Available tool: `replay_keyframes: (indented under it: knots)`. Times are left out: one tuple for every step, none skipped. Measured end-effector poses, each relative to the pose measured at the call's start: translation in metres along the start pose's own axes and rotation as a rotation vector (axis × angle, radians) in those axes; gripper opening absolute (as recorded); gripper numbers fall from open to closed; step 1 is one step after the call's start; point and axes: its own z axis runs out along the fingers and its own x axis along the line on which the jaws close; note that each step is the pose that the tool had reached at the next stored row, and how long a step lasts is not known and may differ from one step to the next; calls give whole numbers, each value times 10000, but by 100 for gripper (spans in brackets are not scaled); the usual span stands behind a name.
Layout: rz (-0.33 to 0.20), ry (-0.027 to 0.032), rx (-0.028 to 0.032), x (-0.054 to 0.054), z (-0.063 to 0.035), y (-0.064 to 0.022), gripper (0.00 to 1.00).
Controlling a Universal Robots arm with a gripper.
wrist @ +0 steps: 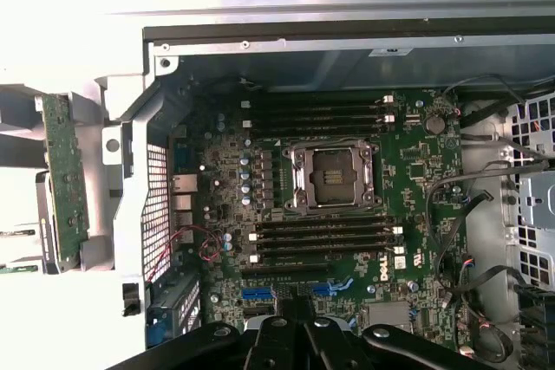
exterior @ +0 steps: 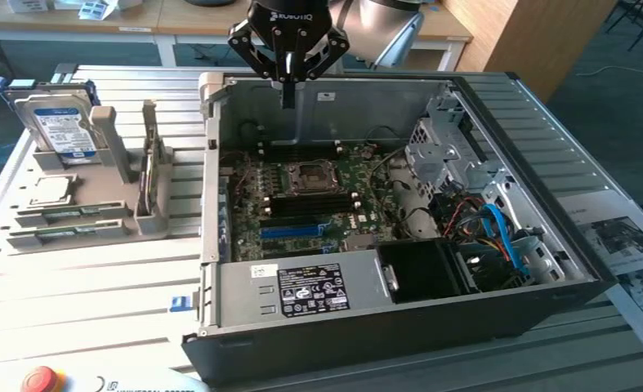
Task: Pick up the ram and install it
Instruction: 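Reach for the ram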
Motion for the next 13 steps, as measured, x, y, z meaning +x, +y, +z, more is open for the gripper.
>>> replay_keyframes:
  knots:
    - [0, 0, 0, 0, 0, 0, 10]
    - [0, 0, 0, 0, 0, 0, 10]
    - [0, 0, 0, 0, 0, 0, 10]
    - [0, 0, 0, 0, 0, 0, 10]
    - [0, 0, 0, 0, 0, 0, 10]
    - [0, 0, 0, 0, 0, 0, 10]
    - [1, 1, 1, 5, -1, 0, 10]
    - [1, 2, 2, 22, -1, -2, 10]
    - [1, 1, 2, 44, -1, -3, 10]
    - [1, 0, 0, 68, 0, -5, 10]
    - [1, 0, 0, 97, 0, -7, 10]
    - [0, 0, 0, 127, -1, -9, 10]
    - [-1, 0, 0, 157, -1, -12, 10]
